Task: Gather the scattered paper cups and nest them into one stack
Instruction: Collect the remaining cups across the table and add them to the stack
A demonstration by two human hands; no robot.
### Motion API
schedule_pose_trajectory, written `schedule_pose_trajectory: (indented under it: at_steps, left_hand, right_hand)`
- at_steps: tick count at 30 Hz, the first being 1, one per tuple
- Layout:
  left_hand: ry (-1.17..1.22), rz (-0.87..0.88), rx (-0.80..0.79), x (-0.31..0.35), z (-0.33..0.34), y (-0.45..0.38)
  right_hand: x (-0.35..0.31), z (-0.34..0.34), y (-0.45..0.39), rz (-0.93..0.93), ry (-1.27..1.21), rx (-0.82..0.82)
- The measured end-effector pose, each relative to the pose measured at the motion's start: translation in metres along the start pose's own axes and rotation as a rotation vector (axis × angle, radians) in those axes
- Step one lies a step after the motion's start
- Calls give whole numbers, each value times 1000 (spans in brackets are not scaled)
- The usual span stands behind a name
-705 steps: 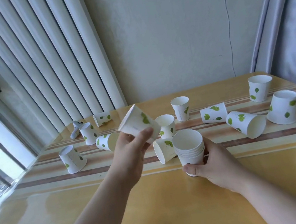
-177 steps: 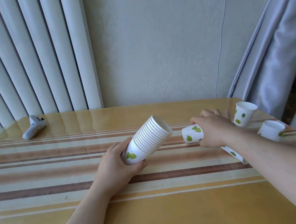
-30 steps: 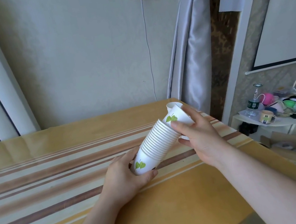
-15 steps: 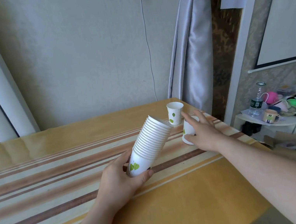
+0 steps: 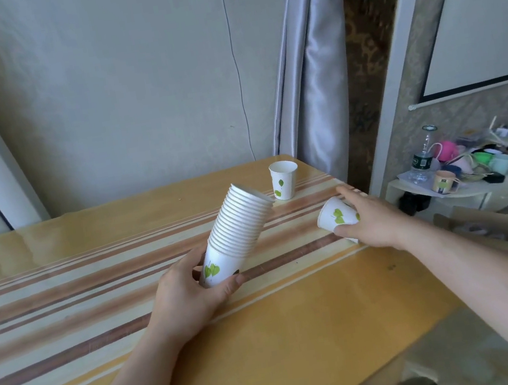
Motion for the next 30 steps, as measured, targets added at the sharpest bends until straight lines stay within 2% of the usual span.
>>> schedule_pose_trajectory:
  at_steps: [5, 7, 8, 9, 11, 12, 13, 14, 15, 17, 20, 24, 28, 30]
  left_hand:
    - [25, 0, -14, 3, -1, 1]
    - [32, -8, -14, 2, -1, 1]
    - [38, -5, -14, 3, -1, 1]
    - [45, -2, -18, 3, -1, 1]
    - [56, 0, -23, 3, -1, 1]
    - [59, -5, -21, 3, -1, 0]
    - [61, -11, -21, 3, -1, -1]
    - [60, -16, -21, 2, -1, -1]
    - [60, -18, -22, 2, -1, -1]
    - [65, -19, -21, 3, -1, -1]
    - [73, -14, -18, 4, -1, -1]
    - [86, -17, -25, 5, -1, -1]
    - [118, -21, -3, 3, -1, -2]
    - [157, -45, 31, 1, 0, -4]
  right_hand:
    - [-24, 1, 5, 1, 242, -53]
    - [-32, 0, 7, 10, 277, 23]
    - [-38, 0, 7, 13, 196, 85]
    - [-47, -3, 7, 14, 15, 141]
    - [-75, -16, 12, 34, -701, 191]
    - [-88, -23, 14, 47, -1099, 155]
    - [-100, -30, 16, 40, -1387, 107]
    - [-109, -34, 18, 5, -1535, 71]
    - [-117, -35, 20, -48, -1565, 43]
    - [-127, -31, 23, -157, -1451, 33]
    - [-133, -22, 21, -187, -1277, 66]
    - [-136, -15, 16, -258, -1190, 63]
    - [-137, -7, 8, -315, -1178, -75]
    - [-133, -5, -9, -286, -1235, -57]
Point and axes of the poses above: each hand's wrist, its own y-axis away from the middle knuckle, its own z-axis out of the palm, x = y × z, the point moved 1 cm from there along -y, towards the middle knuckle, and after that the axes turned 8 degrees about y, right-handed, at the moved point
